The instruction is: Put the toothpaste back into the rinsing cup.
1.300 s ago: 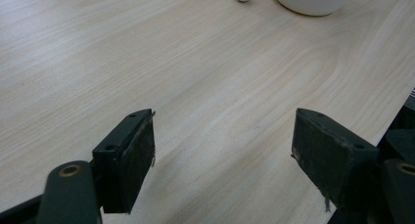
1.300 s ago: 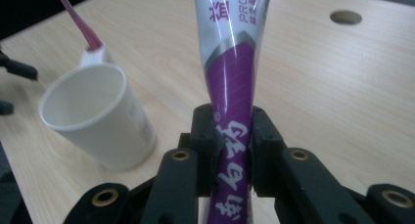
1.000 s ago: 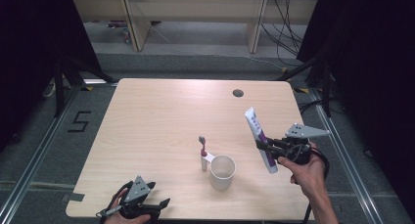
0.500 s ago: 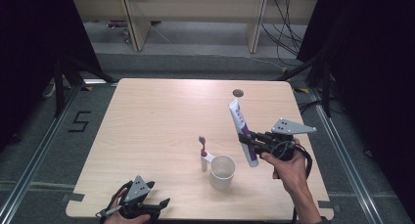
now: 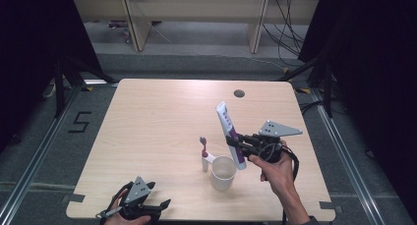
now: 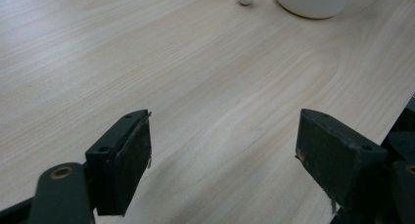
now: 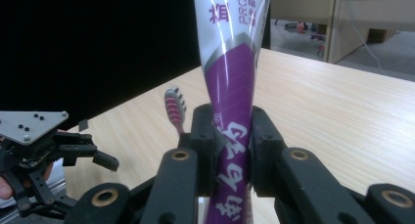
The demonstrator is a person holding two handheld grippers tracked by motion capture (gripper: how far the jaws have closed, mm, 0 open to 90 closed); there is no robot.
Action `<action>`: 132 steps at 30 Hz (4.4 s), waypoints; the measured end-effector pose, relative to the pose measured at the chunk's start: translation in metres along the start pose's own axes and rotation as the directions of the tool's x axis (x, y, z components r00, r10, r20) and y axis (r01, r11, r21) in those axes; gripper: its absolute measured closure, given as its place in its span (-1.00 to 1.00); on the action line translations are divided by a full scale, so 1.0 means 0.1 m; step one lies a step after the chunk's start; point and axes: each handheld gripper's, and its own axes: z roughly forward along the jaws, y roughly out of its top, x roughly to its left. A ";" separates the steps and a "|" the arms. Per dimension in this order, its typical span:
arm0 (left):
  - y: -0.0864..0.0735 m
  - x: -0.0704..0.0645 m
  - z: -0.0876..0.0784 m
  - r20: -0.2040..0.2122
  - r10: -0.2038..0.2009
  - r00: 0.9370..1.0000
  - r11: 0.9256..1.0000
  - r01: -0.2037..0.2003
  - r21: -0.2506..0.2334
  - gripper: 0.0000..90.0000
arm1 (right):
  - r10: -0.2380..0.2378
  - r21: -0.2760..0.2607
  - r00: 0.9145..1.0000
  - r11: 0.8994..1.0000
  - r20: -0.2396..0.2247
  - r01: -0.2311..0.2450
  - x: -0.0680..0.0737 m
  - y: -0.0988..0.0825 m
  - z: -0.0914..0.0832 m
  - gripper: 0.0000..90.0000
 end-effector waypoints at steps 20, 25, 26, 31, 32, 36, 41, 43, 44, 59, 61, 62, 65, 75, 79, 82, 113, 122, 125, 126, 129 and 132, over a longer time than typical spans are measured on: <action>0.00 -0.01 -0.01 -0.001 0.004 1.000 1.000 -0.004 -0.005 -0.54 | -0.022 -0.005 0.999 1.000 -0.023 0.022 0.05 -0.13 0.21 0.70; 0.01 -0.02 -0.01 0.000 -0.004 1.000 1.000 0.004 -0.006 -0.54 | -0.010 -0.015 1.000 1.000 -0.024 0.009 0.07 -0.18 0.24 0.70; 0.01 -0.02 -0.01 0.001 -0.003 1.000 1.000 0.003 -0.005 -0.54 | -0.014 -0.030 0.999 0.999 -0.030 0.013 0.06 -0.19 0.26 0.70; 0.01 -0.01 -0.01 0.007 0.017 1.000 1.000 -0.017 0.011 -0.54 | -0.017 -0.010 0.999 1.000 -0.050 0.016 0.05 -0.25 0.30 0.70; 0.01 -0.01 -0.01 0.007 0.018 1.000 1.000 -0.018 0.011 -0.54 | -0.025 -0.002 0.999 1.000 -0.046 0.025 0.05 -0.26 0.31 0.70; 0.01 -0.01 -0.01 0.009 0.017 1.000 1.000 -0.017 0.005 -0.54 | -0.029 0.021 0.998 0.999 -0.055 0.030 0.04 -0.33 0.35 0.70; 0.01 -0.01 -0.01 0.009 0.018 1.000 1.000 -0.018 0.012 -0.54 | -0.008 0.046 0.998 0.999 -0.063 0.011 0.06 -0.40 0.36 0.70; 0.01 -0.03 0.00 0.009 0.004 1.000 1.000 -0.004 0.000 -0.54 | -0.027 0.051 0.998 0.998 -0.056 0.030 0.05 -0.42 0.36 0.70; 0.01 -0.03 -0.01 0.010 0.008 1.000 1.000 -0.008 0.002 -0.54 | -0.035 0.040 0.997 0.998 -0.066 0.038 0.05 -0.43 0.37 0.70; 0.01 -0.03 0.00 0.009 0.007 1.000 1.000 -0.006 -0.004 -0.54 | -0.049 0.134 0.997 0.989 -0.061 0.057 0.03 -0.60 0.37 0.69; 0.01 -0.03 0.00 0.010 0.006 1.000 1.000 -0.006 -0.004 -0.54 | -0.069 0.157 0.997 0.985 -0.044 0.076 0.03 -0.61 0.35 0.69; 0.01 -0.03 0.00 0.009 0.006 1.000 1.000 -0.006 -0.005 -0.54 | -0.097 0.152 0.995 0.983 -0.035 0.101 0.02 -0.62 0.35 0.69; 0.01 -0.03 -0.01 0.009 0.006 1.000 1.000 -0.006 -0.001 -0.54 | -0.075 0.173 0.996 0.981 -0.047 0.082 0.04 -0.64 0.35 0.69; 0.01 -0.03 0.00 0.008 0.007 1.000 1.000 -0.007 -0.005 -0.54 | -0.062 0.195 0.998 0.979 -0.030 0.067 0.07 -0.66 0.32 0.68; 0.00 -0.03 0.00 0.007 0.006 1.000 1.000 -0.006 -0.005 -0.53 | -0.068 0.192 0.997 0.978 -0.048 0.076 0.06 -0.67 0.33 0.67; 0.00 -0.03 0.00 0.011 0.007 1.000 1.000 -0.007 -0.003 -0.53 | -0.089 0.181 0.995 0.979 -0.037 0.095 0.05 -0.68 0.32 0.65; 0.00 -0.03 -0.01 -0.001 0.015 1.000 1.000 -0.015 0.002 -0.53 | -0.039 0.151 0.999 0.988 -0.008 0.040 0.07 -0.61 0.16 0.19; 0.00 -0.02 -0.02 0.001 0.016 1.000 1.000 -0.016 0.008 -0.53 | -0.025 0.131 1.000 0.991 0.000 0.025 0.05 -0.59 0.12 0.09; 0.00 -0.02 -0.02 0.000 0.017 1.000 1.000 -0.017 0.012 -0.53 | -0.030 0.120 1.000 0.992 0.011 0.028 0.04 -0.58 0.11 0.04; 0.00 -0.02 -0.03 0.002 0.017 1.000 1.000 -0.017 0.012 -0.53 | -0.037 0.119 0.999 0.992 0.014 0.035 0.03 -0.57 0.11 0.03; 0.00 -0.02 -0.03 0.001 0.019 1.000 1.000 -0.019 0.012 -0.53 | -0.019 0.121 1.000 0.992 0.011 0.017 0.04 -0.55 0.08 -0.02; 0.00 -0.02 -0.03 0.001 0.018 1.000 1.000 -0.018 0.012 -0.53 | -0.014 0.126 1.000 0.992 0.020 0.012 0.03 -0.54 0.04 -0.04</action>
